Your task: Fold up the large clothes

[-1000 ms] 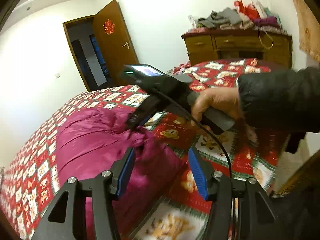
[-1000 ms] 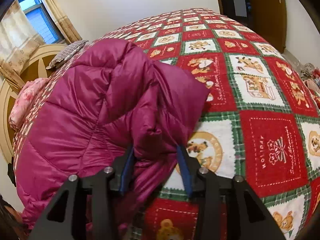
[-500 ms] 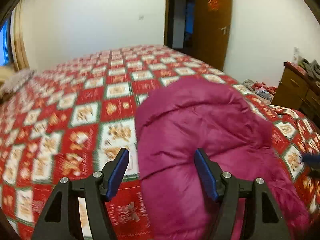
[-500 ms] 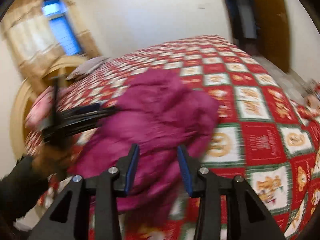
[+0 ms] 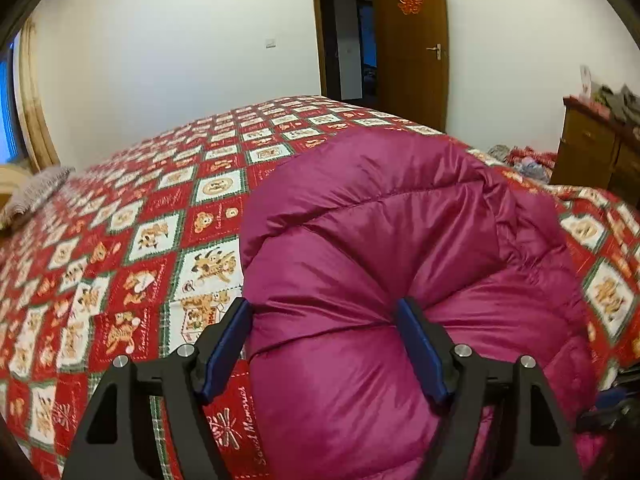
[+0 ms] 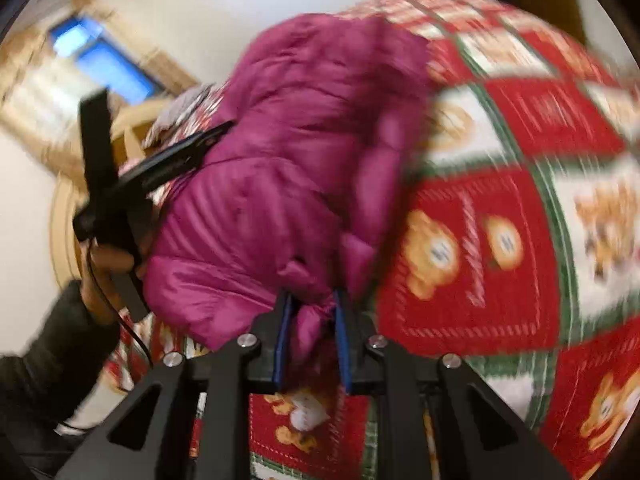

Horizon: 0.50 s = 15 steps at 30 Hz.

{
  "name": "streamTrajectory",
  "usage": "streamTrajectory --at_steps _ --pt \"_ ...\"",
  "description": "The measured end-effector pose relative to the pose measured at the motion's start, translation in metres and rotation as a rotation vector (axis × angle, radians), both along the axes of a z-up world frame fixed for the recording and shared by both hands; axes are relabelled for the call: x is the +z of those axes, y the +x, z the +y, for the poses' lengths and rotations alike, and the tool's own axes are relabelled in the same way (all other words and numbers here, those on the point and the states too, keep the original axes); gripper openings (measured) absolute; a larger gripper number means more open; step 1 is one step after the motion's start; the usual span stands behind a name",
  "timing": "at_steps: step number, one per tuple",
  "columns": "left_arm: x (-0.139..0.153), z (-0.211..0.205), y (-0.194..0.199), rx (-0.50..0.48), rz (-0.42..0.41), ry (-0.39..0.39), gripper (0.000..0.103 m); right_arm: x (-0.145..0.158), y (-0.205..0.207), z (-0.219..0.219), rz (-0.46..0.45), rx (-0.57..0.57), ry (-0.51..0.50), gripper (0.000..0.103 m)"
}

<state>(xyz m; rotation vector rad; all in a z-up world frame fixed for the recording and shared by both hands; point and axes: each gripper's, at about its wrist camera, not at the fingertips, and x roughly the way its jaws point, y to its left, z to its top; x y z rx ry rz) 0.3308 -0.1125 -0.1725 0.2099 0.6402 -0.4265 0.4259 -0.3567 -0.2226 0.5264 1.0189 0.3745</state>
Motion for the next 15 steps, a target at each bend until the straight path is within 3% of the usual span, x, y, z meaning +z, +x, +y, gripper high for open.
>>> streamTrajectory --at_steps 2,4,6,9,13,15 --pt "0.003 0.004 -0.001 -0.006 0.013 -0.008 0.075 -0.002 -0.005 -0.009 0.025 -0.032 0.010 0.021" --pt "0.011 0.010 -0.001 -0.021 0.040 -0.027 0.075 0.011 -0.010 -0.006 0.016 -0.026 -0.044 0.024" --pt "0.025 0.019 -0.003 -0.032 0.048 -0.062 0.075 0.036 -0.008 -0.006 -0.027 -0.026 -0.101 0.024" --pt "0.050 0.031 0.001 -0.015 -0.004 -0.096 0.077 0.074 0.007 -0.008 -0.101 -0.090 -0.191 0.025" --pt "0.061 0.023 0.034 0.098 -0.022 -0.053 0.081 0.120 0.067 0.010 -0.219 -0.146 -0.285 0.029" --pt "0.057 0.013 0.052 0.141 -0.011 -0.023 0.081 0.124 0.105 0.027 -0.246 -0.128 -0.312 0.029"
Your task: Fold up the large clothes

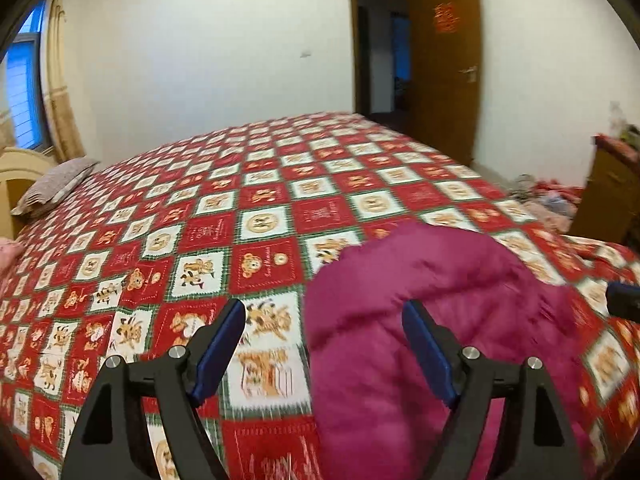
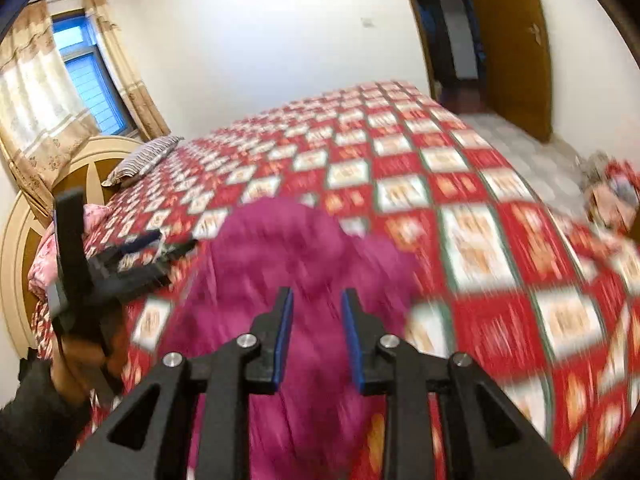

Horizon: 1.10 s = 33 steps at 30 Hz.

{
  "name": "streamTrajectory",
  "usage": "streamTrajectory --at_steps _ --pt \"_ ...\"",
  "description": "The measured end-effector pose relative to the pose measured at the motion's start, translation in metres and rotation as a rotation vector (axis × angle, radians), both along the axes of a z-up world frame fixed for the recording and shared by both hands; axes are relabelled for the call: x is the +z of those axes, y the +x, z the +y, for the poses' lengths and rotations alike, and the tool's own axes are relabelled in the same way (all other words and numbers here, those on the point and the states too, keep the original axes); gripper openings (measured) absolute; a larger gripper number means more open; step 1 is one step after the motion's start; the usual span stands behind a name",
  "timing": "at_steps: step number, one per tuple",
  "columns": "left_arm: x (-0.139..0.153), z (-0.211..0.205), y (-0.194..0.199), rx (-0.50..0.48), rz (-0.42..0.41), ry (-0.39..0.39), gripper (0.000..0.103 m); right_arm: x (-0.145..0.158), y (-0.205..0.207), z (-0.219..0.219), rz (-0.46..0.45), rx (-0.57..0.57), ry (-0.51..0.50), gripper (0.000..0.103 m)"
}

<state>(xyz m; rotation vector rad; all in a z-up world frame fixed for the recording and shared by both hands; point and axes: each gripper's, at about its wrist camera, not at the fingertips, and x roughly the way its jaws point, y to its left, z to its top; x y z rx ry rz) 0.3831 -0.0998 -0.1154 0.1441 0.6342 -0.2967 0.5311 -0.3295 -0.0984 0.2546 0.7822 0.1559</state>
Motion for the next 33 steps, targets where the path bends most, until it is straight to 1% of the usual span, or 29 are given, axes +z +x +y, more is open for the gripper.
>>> streamTrajectory --at_steps 2,3,5,6,7,8,11,15,20,24,30,33 --pt "-0.009 -0.016 0.017 0.075 0.017 0.064 0.081 -0.015 0.037 0.012 0.035 -0.007 -0.070 0.029" --pt "-0.015 -0.023 0.023 0.090 0.026 0.084 0.081 -0.028 0.051 0.018 0.061 -0.019 -0.087 0.029" --pt "-0.024 -0.036 0.028 0.109 0.022 0.128 0.081 -0.055 0.070 0.011 0.116 -0.046 -0.105 0.029" --pt "-0.030 -0.042 0.029 0.112 0.018 0.158 0.081 -0.067 0.074 0.009 0.135 -0.058 -0.129 0.029" --pt "-0.034 -0.047 0.029 0.102 0.013 0.168 0.081 -0.081 0.076 0.007 0.144 -0.070 -0.155 0.032" --pt "-0.038 -0.050 0.029 0.096 0.012 0.174 0.081 -0.086 0.070 0.004 0.137 -0.080 -0.167 0.035" --pt "-0.049 -0.059 0.035 0.099 0.029 0.194 0.081 -0.098 0.065 -0.005 0.111 -0.104 -0.179 0.039" --pt "-0.061 -0.068 0.042 0.112 0.056 0.197 0.082 -0.108 0.070 -0.013 0.116 -0.111 -0.156 0.041" --pt "-0.077 -0.079 0.051 0.139 0.074 0.222 0.082 -0.114 0.074 -0.020 0.134 -0.102 -0.089 0.041" --pt "-0.087 -0.079 0.060 0.143 0.105 0.204 0.082 -0.116 0.076 -0.021 0.135 -0.097 -0.077 0.041" --pt "-0.088 -0.079 0.061 0.139 0.118 0.194 0.082 -0.117 0.077 -0.021 0.135 -0.097 -0.081 0.041" --pt "-0.085 -0.075 0.061 0.118 0.136 0.180 0.082 -0.116 0.077 -0.021 0.140 -0.091 -0.082 0.043"
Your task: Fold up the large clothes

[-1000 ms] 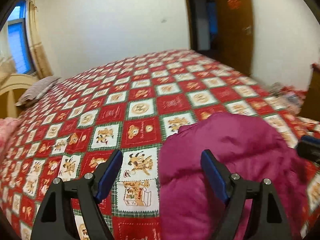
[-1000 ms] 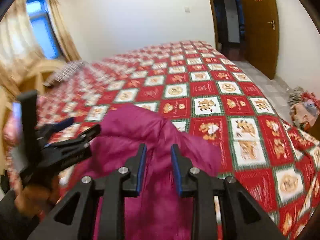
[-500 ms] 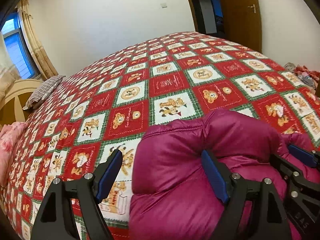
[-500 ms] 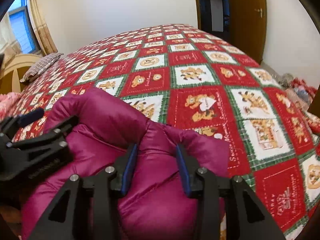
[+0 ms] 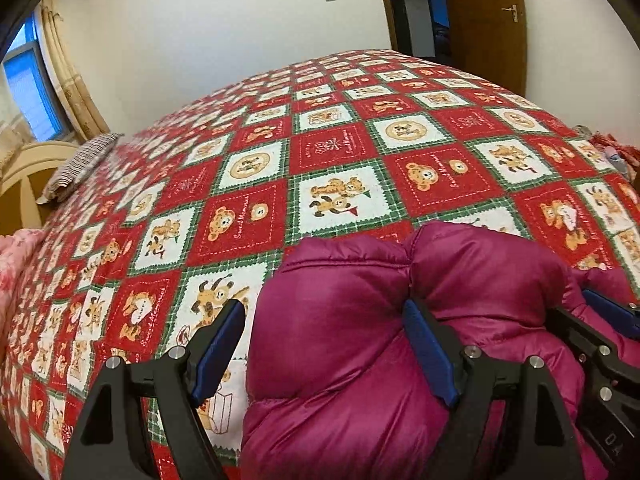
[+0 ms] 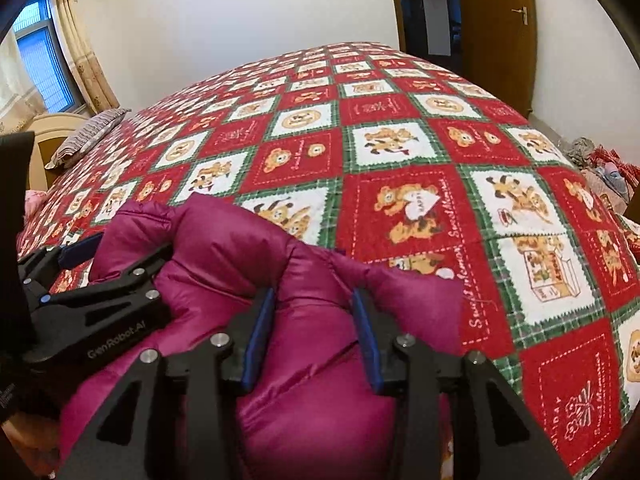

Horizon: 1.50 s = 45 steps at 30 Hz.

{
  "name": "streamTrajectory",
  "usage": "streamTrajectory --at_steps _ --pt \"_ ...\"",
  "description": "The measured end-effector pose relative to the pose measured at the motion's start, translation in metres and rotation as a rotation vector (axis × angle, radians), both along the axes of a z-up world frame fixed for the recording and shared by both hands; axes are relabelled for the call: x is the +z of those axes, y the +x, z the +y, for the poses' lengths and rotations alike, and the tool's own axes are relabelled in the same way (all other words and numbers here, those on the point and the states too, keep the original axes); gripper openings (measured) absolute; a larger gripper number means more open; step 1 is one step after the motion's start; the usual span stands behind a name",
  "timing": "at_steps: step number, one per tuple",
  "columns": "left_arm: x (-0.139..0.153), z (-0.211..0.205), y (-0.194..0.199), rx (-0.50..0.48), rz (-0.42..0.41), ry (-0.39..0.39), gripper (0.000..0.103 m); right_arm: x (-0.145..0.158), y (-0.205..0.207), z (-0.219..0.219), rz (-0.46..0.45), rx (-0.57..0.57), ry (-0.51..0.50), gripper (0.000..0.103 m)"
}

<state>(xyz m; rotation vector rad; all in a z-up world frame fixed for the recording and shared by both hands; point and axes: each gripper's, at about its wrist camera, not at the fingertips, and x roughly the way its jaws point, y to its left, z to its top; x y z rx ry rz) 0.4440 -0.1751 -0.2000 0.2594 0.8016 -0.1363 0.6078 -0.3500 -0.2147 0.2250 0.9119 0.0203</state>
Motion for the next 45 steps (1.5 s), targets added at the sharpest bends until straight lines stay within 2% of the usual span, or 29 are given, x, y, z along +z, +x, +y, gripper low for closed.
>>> streamTrajectory --at_steps 2,4,8,9,11,13,15,17,19,22,25,28,30,31,32,33,38,40,43,45 --pt "0.011 0.011 -0.002 -0.054 0.049 -0.018 0.082 0.007 -0.005 -0.002 0.019 0.018 -0.004 0.049" --pt "0.025 0.028 -0.010 -0.066 0.050 -0.034 0.082 0.019 -0.019 -0.010 0.005 0.003 0.021 0.059" --pt "0.047 0.076 -0.030 -0.076 0.065 -0.150 0.082 0.044 -0.065 -0.035 -0.055 -0.060 0.062 0.069" --pt "0.051 0.093 -0.037 -0.075 0.072 -0.207 0.082 0.049 -0.076 -0.042 -0.065 -0.073 0.086 0.072" --pt "0.050 0.115 -0.047 -0.073 0.084 -0.301 0.082 0.051 -0.097 -0.054 -0.082 -0.088 0.195 0.088" --pt "0.042 0.119 -0.054 -0.078 0.112 -0.358 0.082 0.046 -0.102 -0.056 -0.074 -0.074 0.294 0.095" --pt "0.034 0.113 -0.059 -0.098 0.131 -0.363 0.082 0.034 -0.101 -0.051 -0.047 -0.055 0.348 0.095" --pt "0.026 0.103 -0.065 -0.111 0.134 -0.359 0.082 0.022 -0.095 -0.043 -0.025 -0.049 0.333 0.095" --pt "0.023 0.099 -0.069 -0.121 0.125 -0.393 0.082 0.010 -0.090 -0.037 -0.009 -0.027 0.356 0.095" --pt "0.014 0.097 -0.066 -0.133 0.172 -0.442 0.082 -0.001 -0.085 -0.032 -0.008 -0.001 0.377 0.097" --pt "0.003 0.105 -0.060 -0.151 0.251 -0.537 0.082 -0.003 -0.081 -0.027 -0.017 0.024 0.345 0.099" --pt "-0.014 0.117 -0.056 -0.123 0.318 -0.667 0.084 -0.002 -0.080 -0.021 -0.016 0.028 0.322 0.099" --pt "-0.012 0.112 -0.061 -0.143 0.290 -0.638 0.084 -0.002 -0.080 -0.015 -0.010 0.037 0.285 0.098" --pt "-0.010 0.108 -0.063 -0.162 0.286 -0.621 0.084 -0.001 -0.080 -0.011 -0.009 0.043 0.264 0.093" --pt "-0.009 0.105 -0.065 -0.176 0.285 -0.613 0.084 0.000 -0.081 -0.007 -0.011 0.057 0.262 0.078" --pt "-0.007 0.103 -0.067 -0.184 0.283 -0.606 0.083 0.000 -0.082 -0.006 -0.010 0.070 0.278 0.070" --pt "0.003 0.097 -0.079 -0.205 0.250 -0.563 0.064 0.003 -0.089 -0.002 0.006 0.067 0.315 0.043" --pt "0.012 0.094 -0.090 -0.216 0.219 -0.543 0.051 0.012 -0.094 -0.001 -0.001 0.069 0.322 0.034" --pt "0.026 0.094 -0.094 -0.229 0.207 -0.559 0.044 0.032 -0.106 -0.004 -0.033 0.076 0.292 0.028" --pt "0.035 0.091 -0.100 -0.232 0.205 -0.582 0.044 0.042 -0.111 -0.012 -0.045 0.065 0.290 0.028"
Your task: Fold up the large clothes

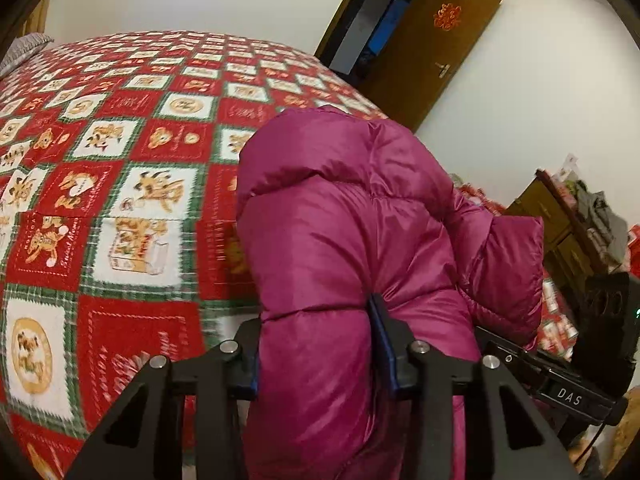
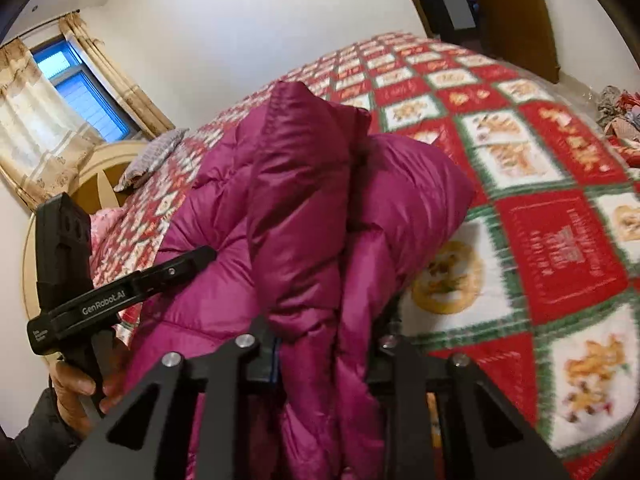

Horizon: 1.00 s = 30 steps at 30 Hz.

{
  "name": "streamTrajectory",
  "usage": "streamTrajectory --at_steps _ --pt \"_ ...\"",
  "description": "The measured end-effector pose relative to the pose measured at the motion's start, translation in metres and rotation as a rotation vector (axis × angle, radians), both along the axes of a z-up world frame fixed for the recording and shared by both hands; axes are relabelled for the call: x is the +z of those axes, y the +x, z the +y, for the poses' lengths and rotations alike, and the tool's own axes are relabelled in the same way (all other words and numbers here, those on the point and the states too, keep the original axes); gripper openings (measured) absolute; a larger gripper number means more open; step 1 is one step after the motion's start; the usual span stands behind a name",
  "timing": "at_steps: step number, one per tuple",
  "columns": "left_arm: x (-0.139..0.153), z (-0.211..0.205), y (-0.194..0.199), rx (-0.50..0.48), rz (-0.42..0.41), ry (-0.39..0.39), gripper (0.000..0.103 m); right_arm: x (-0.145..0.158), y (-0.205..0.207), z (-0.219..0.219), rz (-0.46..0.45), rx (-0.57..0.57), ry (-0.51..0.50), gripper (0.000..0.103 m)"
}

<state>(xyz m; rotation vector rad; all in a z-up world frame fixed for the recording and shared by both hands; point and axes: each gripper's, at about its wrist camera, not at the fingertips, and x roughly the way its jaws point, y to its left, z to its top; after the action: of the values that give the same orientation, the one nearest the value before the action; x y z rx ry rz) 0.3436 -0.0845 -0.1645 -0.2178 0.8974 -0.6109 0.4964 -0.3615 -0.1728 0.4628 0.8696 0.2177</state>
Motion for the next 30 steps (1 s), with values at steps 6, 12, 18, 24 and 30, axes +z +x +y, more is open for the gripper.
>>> streamTrajectory --at_steps 6,12,18,24,30 --pt "0.048 -0.047 -0.027 -0.052 -0.089 -0.017 0.044 0.047 -0.034 -0.049 -0.060 -0.064 -0.015 0.028" --pt "0.055 -0.119 -0.039 -0.139 -0.082 -0.012 0.044 0.069 -0.068 -0.114 -0.043 -0.167 -0.104 0.028" --pt "0.036 -0.184 -0.057 -0.178 -0.081 0.079 0.044 0.048 -0.090 -0.171 0.016 -0.259 -0.116 0.027" --pt "0.016 -0.209 -0.059 -0.151 -0.113 0.201 0.045 0.016 -0.089 -0.202 0.038 -0.275 -0.077 0.026" --pt "0.002 -0.227 -0.052 -0.101 -0.132 0.293 0.050 -0.003 -0.081 -0.212 0.044 -0.277 -0.053 0.033"
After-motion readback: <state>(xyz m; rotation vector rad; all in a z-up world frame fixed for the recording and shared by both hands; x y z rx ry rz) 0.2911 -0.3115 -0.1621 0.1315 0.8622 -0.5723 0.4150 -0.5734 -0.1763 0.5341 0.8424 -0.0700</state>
